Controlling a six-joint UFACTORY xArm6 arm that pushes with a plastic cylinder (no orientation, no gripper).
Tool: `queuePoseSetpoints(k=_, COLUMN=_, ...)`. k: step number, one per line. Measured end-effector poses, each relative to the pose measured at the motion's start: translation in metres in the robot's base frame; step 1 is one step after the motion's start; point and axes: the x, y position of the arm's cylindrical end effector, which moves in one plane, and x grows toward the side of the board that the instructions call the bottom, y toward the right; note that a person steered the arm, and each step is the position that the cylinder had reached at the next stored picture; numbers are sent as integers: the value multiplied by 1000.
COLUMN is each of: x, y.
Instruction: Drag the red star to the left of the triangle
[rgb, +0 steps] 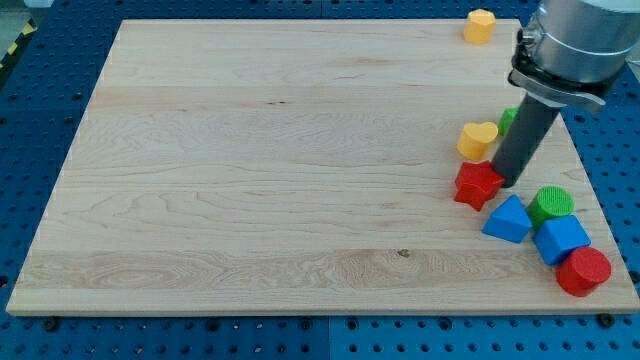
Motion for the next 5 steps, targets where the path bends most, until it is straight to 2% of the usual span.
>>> queuePoseSetpoints(k=3, x=-20, y=-63)
queuePoseSetpoints(k=5, x=-2, y=-63)
